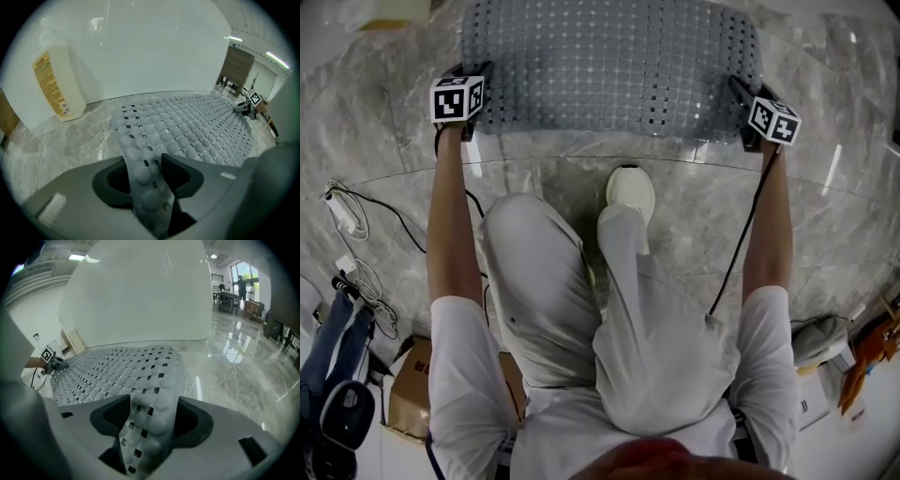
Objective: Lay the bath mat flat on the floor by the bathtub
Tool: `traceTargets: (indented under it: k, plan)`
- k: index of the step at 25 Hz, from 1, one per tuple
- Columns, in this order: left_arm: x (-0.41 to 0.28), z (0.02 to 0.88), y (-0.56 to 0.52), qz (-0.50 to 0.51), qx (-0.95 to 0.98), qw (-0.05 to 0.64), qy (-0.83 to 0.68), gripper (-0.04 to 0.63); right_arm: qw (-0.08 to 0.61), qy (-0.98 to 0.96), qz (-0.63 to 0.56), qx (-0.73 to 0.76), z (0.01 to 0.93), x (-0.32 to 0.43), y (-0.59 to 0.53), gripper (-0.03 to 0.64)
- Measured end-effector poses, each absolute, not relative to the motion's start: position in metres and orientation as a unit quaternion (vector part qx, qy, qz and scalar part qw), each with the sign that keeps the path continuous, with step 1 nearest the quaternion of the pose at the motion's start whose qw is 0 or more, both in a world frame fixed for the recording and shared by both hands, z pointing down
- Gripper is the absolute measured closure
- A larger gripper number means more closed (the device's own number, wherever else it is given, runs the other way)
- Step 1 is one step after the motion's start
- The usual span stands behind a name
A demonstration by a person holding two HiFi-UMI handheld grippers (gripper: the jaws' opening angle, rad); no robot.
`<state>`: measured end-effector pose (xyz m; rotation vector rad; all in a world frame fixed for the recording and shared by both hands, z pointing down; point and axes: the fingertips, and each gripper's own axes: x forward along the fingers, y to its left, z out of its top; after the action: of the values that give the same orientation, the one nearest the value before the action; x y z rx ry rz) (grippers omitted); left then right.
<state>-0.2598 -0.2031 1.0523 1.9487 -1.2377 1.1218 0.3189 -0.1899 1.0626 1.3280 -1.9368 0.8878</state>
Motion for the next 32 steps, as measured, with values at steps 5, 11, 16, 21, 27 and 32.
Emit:
traceTargets:
  k: [5,11,16,21,27,32]
  plan:
    - [-0.282,1.054,-0.197,0.449,0.728,0.290,-0.429,0.318,0.335,-0.728,0.340,0.492,1.065,0.342,-0.177,0.330]
    - [-0.305,1.049,-0.184,0.438,0.735,0.302,-0.421,0.268,0.327,-0.716,0.354,0.506,1.061,0.359,-0.169,0.295]
    - [-0.303,1.041,-0.187,0.410,0.743,0.299,-0.436,0.258,0.283,-0.709,0.340,0.550,1.043,0.367,-0.178,0.299]
    - [-0.289,1.017,-0.199,0.393,0.754,0.215,-0.480,0.270,0.263,-0.714,0.302,0.574,1.025,0.346,-0.182,0.310]
    - [-0.264,0.996,-0.202,0.356,0.753,0.160,-0.529,0.340,0.255,-0.702,0.242,0.620,1.009,0.306,-0.182,0.350]
    - [-0.238,0.978,-0.187,0.324,0.753,0.166,-0.548,0.443,0.247,-0.701,0.251,0.621,0.993,0.268,-0.169,0.394]
